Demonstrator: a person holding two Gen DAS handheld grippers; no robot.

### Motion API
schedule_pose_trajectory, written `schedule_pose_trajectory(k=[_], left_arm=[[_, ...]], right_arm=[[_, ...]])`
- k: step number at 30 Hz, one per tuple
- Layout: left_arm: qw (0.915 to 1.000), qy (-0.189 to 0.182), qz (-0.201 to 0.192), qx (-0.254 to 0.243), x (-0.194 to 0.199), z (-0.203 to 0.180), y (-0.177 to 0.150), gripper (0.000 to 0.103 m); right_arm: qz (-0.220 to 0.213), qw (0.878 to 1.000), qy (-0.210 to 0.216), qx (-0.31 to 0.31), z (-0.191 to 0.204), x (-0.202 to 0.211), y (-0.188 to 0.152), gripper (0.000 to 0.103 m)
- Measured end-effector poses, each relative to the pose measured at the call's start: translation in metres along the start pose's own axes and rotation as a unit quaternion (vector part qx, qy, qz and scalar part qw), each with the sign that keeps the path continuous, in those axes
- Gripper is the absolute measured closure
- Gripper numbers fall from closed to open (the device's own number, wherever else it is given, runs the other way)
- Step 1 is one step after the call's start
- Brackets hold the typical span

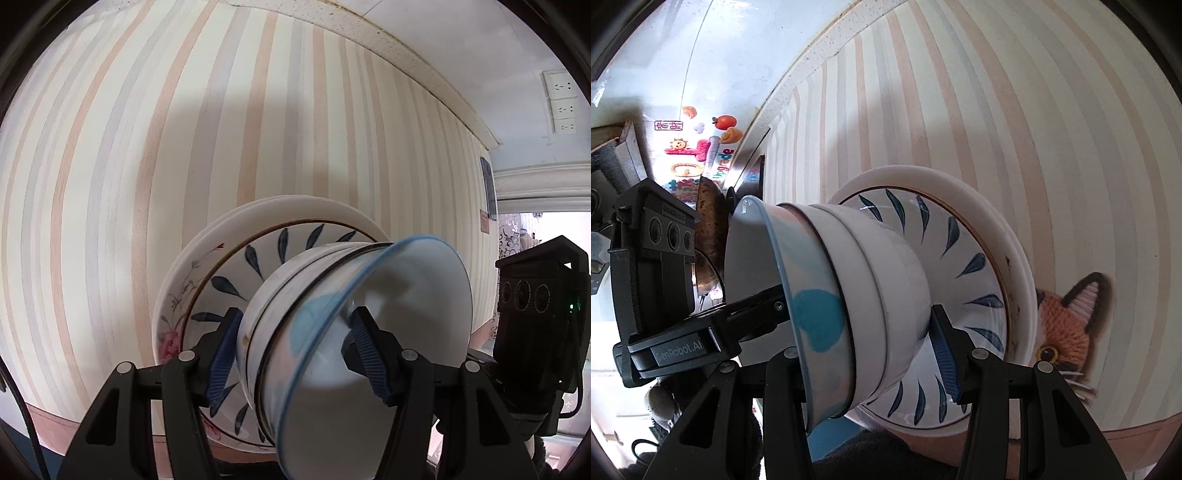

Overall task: Organize plates and bowls
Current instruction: 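Lift the bowl stack with both tools and carry it over the plate stack, then lower the bowls onto the plate stack and open both tools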

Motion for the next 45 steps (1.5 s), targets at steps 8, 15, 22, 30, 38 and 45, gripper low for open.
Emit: schedule_pose_trajectory(k=[8,15,22,30,38,45], left_arm=[[1.0000,-0.001,0.001,-0.003,0.000,0.002,0.002,0.046],[0.9994,0.023,-0.009,-0.025,0.006,-0.001,0.004,0.046],[0.9971,0.061,-0.027,-0.037,0.022,0.003,0.003,0.046],[0.9869,0.121,-0.087,-0.062,0.060,0.004,-0.009,0.044],[0.9679,0.155,-0.179,-0.085,0.110,-0.001,-0.017,0.015],[0.9582,0.165,-0.218,-0.084,0.140,-0.005,-0.032,0.007]], right_arm=[[-0.001,1.000,-0.006,-0.003,0.006,-0.009,0.002,0.053],[0.002,1.000,-0.018,-0.001,0.005,-0.011,0.001,0.053],[-0.011,0.999,-0.042,0.012,0.011,-0.002,0.002,0.052],[-0.062,0.991,-0.098,0.063,0.030,0.036,0.002,0.031],[-0.129,0.976,-0.140,0.109,0.055,0.078,-0.012,0.007],[-0.194,0.957,-0.175,0.128,0.076,0.118,-0.034,0.003]])
Point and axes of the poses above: each gripper's, at about its wrist camera, not at the fingertips, and x roughly against the way its jaws point, z to its left, y to its top, the point moved 9 cm from there along -x, roughly the way its jaws point, and after that the axes turned 2 degrees about -x, right-handed, at the moved point
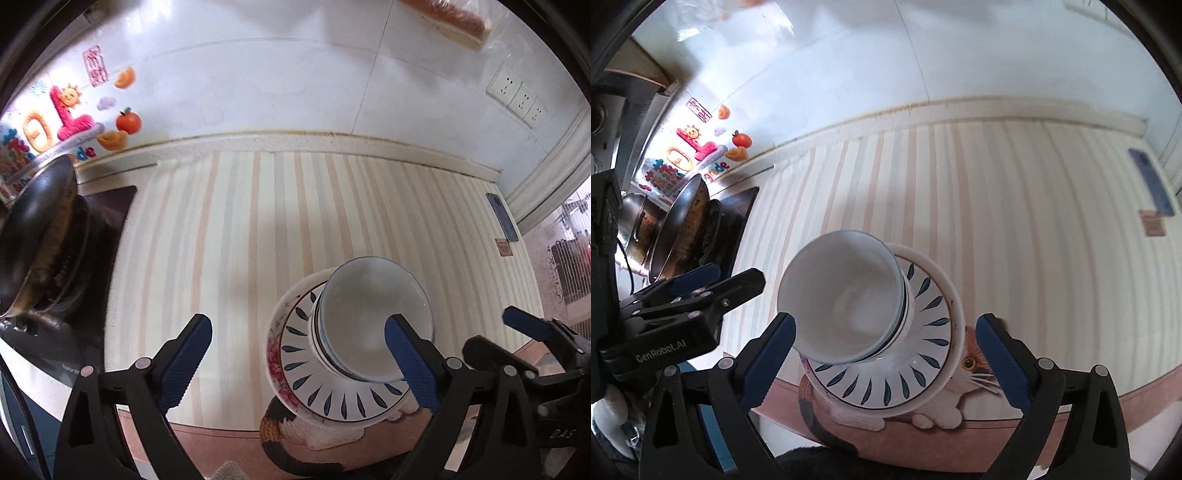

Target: Organize plates and bowls

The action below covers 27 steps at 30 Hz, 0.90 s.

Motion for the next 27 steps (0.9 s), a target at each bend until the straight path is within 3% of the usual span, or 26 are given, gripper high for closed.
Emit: schedule_pose_trajectory(k=[12,15,27], left_arm=[[0.9979,0.002,-0.065,0.004,0.072,-0.010,-0.023,0.007],[0.9966,0.004,-0.082,-0.001,0.094,-0.013,-0.030,0.000],[0.9910,0.022,-0.132,0.007,0.166,-0.027,-0.088,0.000]], right_arm=[[-0.069,0.997,-0.041,0.010,0.007,0.072,-0.018,0.002],[-0.083,0.995,-0.046,0.016,0.010,0.090,-0.028,0.002],[-0.131,0.990,-0.049,0.030,0.020,0.172,-0.088,0.002]])
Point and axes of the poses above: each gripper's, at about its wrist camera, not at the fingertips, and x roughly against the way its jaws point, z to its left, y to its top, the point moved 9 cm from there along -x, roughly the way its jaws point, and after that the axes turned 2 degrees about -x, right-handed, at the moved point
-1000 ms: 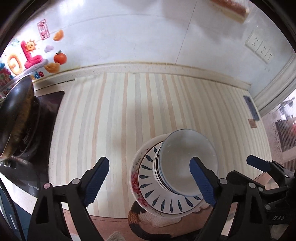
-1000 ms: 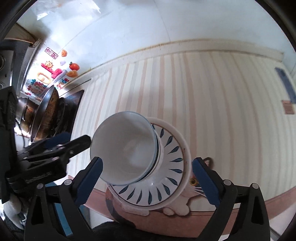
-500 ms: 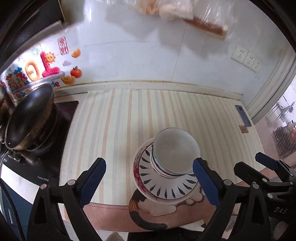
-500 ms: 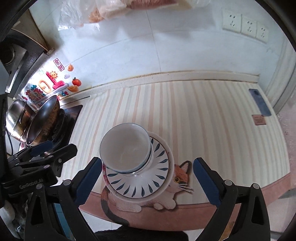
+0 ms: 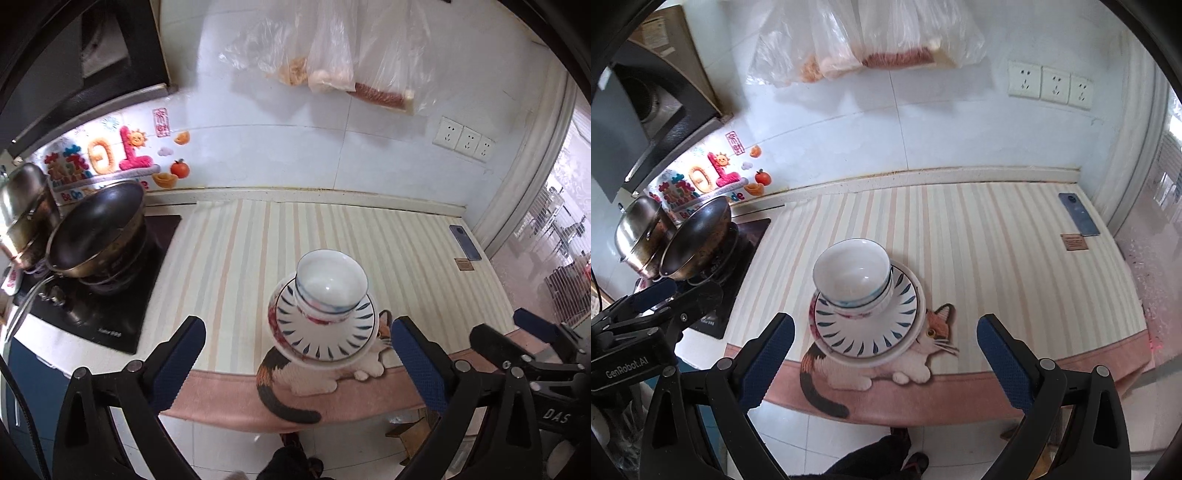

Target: Organize plates and bowls

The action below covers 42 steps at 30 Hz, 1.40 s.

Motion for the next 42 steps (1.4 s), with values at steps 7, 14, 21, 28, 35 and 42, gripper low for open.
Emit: schedule_pose_trajectory(k=[7,14,21,28,35,42], left_arm=[[0.9997,0.019,-0.015,0.008,0.047,0.003,-0.025,0.000],[0.9983,0.036,-0.045,0.007,0.097,0.012,-0.041,0.000],[0.9970,0.050,-0.059,0.002,0.131,0.025,-0.061,0.000],[0.9968,0.051,-0.061,-0.001,0.150,0.034,-0.080,0.000],[0.9971,0.049,-0.058,-0.001,0.159,0.034,-0.094,0.000],[0.9971,0.047,-0.060,0.003,0.167,0.034,-0.101,0.000]], right_arm=[[-0.026,1.000,-0.003,0.015,0.012,0.062,-0.027,0.002],[-0.051,0.998,-0.009,0.023,0.026,0.116,-0.049,0.002],[-0.077,0.997,-0.014,0.019,0.040,0.160,-0.072,0.002],[-0.087,0.996,-0.023,0.014,0.048,0.189,-0.093,0.002],[-0.091,0.995,-0.027,0.016,0.053,0.200,-0.106,0.001],[-0.091,0.995,-0.029,0.022,0.055,0.208,-0.116,0.001]])
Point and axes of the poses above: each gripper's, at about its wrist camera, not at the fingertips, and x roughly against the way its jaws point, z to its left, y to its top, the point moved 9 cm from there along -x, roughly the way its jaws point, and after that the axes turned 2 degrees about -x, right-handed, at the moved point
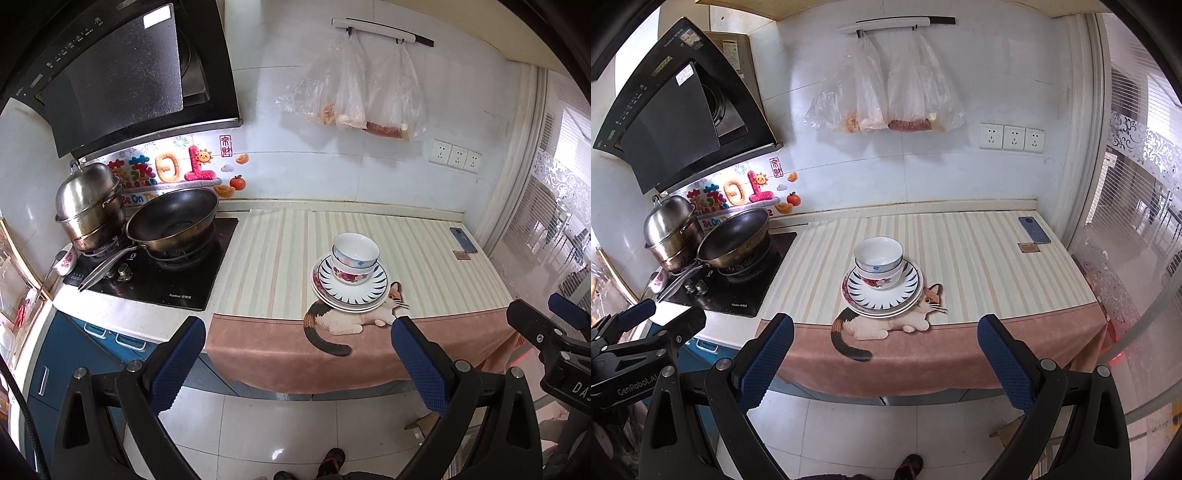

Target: Organize plates and bowls

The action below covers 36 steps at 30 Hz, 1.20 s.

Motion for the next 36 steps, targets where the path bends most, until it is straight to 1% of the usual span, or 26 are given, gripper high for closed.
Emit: schedule_pose_trajectory(k=[13,24,36], left_arm=[[0.9999,-0.001,-0.007,-0.008,0.014,0.002,-0.005,0.000],[0.9999,-0.009,-0.007,-0.008,0.019,0.004,-0.009,0.000],[0.9998,-0.015,-0.008,-0.006,0.020,0.006,-0.009,0.000]], right_arm=[[-0.005,1.000,-0.001,0.002,0.002,0.011,-0.005,0.001],[-0.005,1.000,-0.006,-0.003,0.001,0.018,-0.012,0.001],[-0.010,1.000,-0.012,-0.005,0.004,0.021,-0.011,0.001]])
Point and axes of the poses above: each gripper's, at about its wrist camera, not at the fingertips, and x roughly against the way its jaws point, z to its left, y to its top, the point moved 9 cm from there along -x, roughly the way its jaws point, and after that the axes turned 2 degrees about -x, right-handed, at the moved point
